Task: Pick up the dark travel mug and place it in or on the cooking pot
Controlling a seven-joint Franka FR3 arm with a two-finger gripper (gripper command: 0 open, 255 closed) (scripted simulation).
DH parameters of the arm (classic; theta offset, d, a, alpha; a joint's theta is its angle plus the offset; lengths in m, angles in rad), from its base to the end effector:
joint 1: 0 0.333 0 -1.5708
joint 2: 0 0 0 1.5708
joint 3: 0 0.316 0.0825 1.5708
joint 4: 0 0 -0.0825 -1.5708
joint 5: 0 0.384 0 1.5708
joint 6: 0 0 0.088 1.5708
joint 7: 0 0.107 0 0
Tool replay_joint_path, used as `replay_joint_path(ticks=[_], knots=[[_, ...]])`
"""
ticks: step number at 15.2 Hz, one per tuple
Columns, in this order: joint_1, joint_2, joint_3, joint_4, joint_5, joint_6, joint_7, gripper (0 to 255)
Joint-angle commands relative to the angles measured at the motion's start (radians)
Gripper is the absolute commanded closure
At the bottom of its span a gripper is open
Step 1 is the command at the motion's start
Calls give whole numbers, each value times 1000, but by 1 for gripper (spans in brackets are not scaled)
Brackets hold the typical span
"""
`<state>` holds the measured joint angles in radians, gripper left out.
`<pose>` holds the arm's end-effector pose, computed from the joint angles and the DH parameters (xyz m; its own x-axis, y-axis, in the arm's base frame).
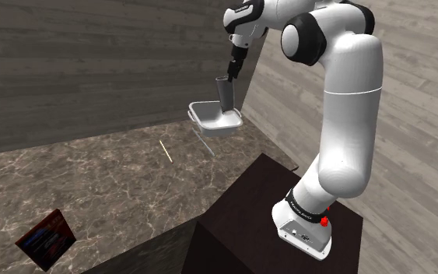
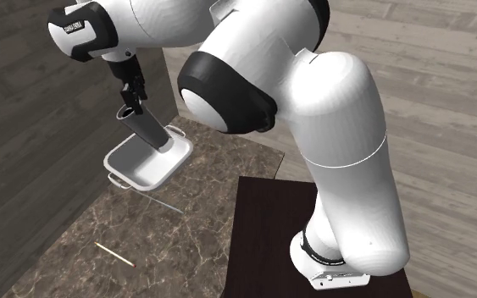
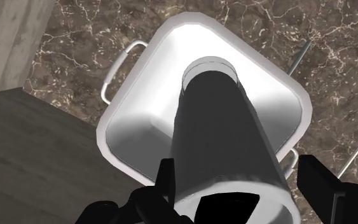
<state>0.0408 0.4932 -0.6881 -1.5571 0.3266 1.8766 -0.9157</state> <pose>0.5817 -0.3277 0.4067 0.9772 0.2095 -0.0344 0.2080 -0.9772 -0.0437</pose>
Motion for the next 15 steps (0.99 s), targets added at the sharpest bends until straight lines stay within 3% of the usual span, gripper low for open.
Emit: replay_joint_path(ticks=[1,7,15], knots=[[0,6,3,-18,6,24,-5,255],[-3,33,15,-59,27,87,-18,255],[-3,33,16,-59,27,87,-18,255]])
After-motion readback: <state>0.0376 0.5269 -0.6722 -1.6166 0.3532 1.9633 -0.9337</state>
